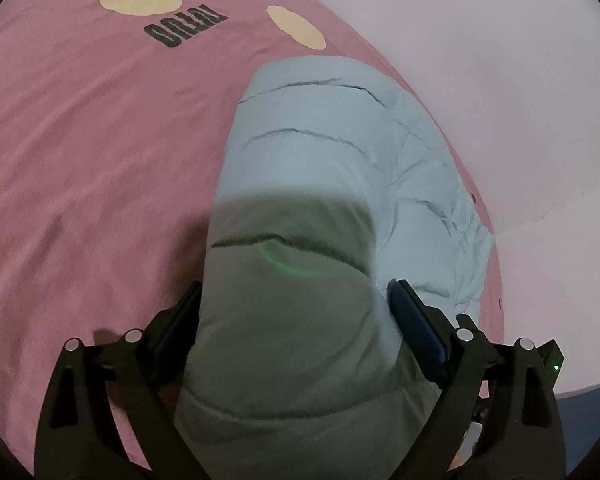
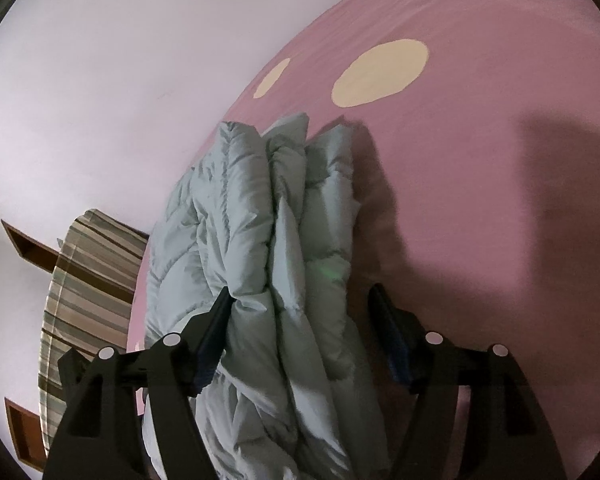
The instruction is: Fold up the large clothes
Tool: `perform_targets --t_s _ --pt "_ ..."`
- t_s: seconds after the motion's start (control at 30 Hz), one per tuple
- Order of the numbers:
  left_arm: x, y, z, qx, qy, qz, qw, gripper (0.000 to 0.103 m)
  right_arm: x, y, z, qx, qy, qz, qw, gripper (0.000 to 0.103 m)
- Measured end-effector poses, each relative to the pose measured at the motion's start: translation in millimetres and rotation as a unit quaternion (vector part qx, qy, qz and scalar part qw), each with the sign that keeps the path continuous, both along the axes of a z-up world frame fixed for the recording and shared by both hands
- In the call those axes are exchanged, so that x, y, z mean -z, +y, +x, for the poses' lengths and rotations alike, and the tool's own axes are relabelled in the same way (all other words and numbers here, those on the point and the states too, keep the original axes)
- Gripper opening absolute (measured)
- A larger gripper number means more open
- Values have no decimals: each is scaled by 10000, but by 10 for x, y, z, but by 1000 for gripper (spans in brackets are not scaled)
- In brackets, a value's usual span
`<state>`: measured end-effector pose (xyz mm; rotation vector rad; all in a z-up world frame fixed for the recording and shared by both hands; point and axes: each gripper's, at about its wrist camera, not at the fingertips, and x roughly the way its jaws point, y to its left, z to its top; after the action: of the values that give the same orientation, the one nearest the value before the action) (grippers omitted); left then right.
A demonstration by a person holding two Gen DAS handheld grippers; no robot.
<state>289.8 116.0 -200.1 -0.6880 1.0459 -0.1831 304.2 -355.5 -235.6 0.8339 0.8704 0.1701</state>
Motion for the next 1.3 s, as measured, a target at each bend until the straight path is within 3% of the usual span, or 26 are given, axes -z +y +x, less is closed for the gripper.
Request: perform_targets --t_s 0.1,0.33,0.6,0.73,0.9,1.0,1.13,1.3 --pt "-47 1 -63 22 -56 45 10000 92 -61 -22 -65 121 23 -70 9999 67" --pt "-322 -18 -328 42 -384 584 9975 92 -317 -105 -323 381 -9 -365 9986 67" --pt "-808 -80 -880 22 -1003 1370 9855 92 -728 -36 -815 451 -187 -1110 9926 67" --pt "-1018 -95 -1151 -49 -1247 1713 9773 92 -890 106 -1069 410 -247 -1661 9850 67" --pt "-1271 -116 -1526 -170 -1528 2309 9608 92 -1133 359 -1369 352 -418 -2413 9689 68" --pt "-1394 -119 -1714 -215 -1664 2569 9518 92 -1271 489 -1510 317 -581 -2762 9588 75" --pt "-1527 -135 -1895 -255 -1820 2779 9429 93 -1463 675 -1697 266 -810 -3116 9464 76" --pt "-1640 -191 -2048 -265 -1938 2863 9380 93 -1631 787 -1894 260 -1058 -3361 9355 78"
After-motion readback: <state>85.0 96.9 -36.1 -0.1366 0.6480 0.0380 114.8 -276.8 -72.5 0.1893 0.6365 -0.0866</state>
